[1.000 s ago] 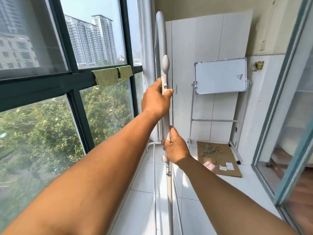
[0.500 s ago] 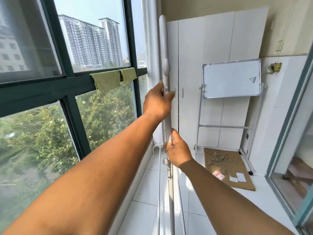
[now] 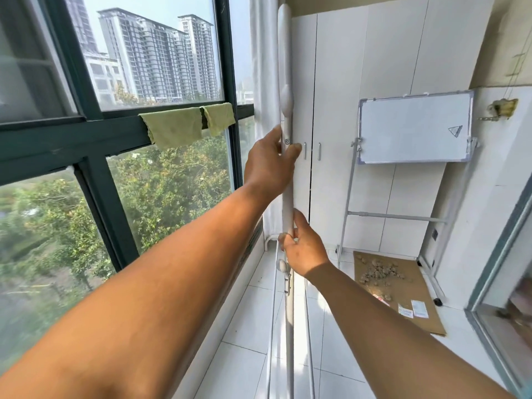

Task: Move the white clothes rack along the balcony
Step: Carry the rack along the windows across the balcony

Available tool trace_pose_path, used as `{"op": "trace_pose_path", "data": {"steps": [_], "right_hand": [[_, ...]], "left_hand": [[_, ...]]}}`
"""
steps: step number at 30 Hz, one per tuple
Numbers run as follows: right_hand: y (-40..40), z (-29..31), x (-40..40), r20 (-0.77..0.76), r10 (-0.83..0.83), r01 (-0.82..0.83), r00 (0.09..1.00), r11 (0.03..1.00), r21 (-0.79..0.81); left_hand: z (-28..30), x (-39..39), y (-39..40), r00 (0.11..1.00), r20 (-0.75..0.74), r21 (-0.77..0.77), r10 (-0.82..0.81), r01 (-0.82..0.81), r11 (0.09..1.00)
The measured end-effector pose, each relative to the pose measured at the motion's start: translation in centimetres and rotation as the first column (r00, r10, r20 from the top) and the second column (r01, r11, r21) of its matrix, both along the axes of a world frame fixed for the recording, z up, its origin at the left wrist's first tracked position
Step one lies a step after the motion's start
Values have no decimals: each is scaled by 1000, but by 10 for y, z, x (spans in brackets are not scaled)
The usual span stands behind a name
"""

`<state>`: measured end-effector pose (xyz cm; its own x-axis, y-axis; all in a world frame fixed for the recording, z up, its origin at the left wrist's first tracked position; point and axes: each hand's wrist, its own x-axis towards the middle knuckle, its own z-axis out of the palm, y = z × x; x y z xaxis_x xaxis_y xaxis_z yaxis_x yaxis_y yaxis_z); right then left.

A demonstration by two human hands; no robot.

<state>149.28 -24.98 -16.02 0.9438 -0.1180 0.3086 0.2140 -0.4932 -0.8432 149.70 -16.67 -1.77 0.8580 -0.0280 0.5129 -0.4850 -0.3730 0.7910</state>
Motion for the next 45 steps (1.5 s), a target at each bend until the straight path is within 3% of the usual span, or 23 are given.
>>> {"op": "trace_pose_path", "data": {"steps": [13,24,29,45], "right_hand": [[9,-9,4,52,59,-57,997,998,-34],[16,-2,-9,-126,47,-26,991,986,163],[46,-2,-5,-135,-10,38,991,978,206],[203,-6,36,-89,-9,24,996,987,162]], "left_hand": [[-7,6,21,998,25,-9,-63,63,998],[-9,13,35,973,-44,-1,-228,228,974],[-8,23,61,963,-68,12,-261,263,965],[0,52,206,988,-131,121,-87,103,987]]}}
